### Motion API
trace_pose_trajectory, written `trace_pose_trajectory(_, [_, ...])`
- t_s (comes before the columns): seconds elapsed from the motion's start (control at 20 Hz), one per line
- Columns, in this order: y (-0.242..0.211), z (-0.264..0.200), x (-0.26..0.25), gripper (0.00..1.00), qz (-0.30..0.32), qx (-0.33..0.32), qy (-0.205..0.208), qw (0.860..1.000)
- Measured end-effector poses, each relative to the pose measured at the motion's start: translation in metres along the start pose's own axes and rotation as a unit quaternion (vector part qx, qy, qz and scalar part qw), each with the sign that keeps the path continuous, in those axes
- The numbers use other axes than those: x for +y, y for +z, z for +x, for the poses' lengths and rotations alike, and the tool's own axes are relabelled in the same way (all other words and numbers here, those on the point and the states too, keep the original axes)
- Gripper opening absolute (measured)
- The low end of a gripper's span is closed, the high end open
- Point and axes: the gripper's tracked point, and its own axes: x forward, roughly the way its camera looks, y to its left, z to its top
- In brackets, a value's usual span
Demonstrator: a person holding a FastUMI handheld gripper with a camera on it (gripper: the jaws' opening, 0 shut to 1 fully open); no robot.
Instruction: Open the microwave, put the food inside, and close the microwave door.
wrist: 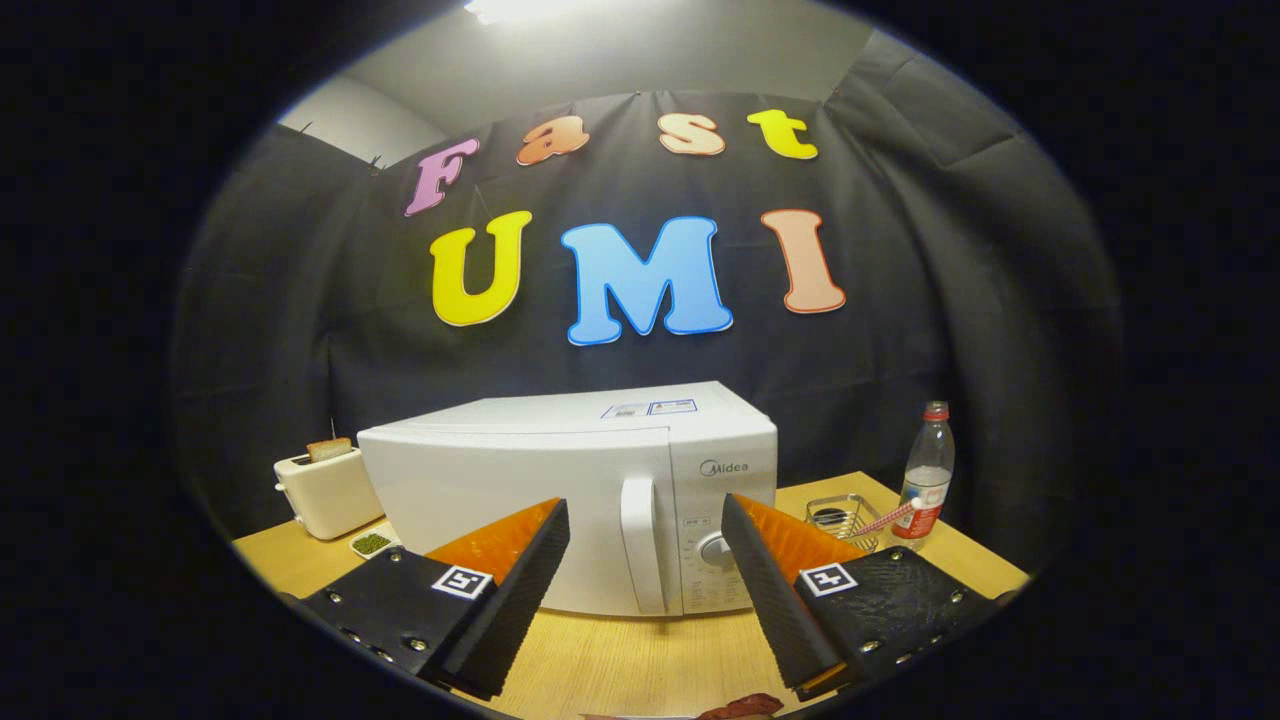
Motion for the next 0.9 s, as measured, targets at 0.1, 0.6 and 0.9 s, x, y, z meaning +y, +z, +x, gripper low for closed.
trace_pose_trajectory(0.1, [-0.009,0.014,0.003,0.96,0.003,0.004,-0.002,1.0])
trace_pose_trajectory(0.6, [-0.043,0.063,-0.009,0.63,-0.013,0.007,-0.052,0.999])
trace_pose_trajectory(0.9, [-0.048,0.061,-0.007,0.18,-0.03,0.01,-0.066,0.997])
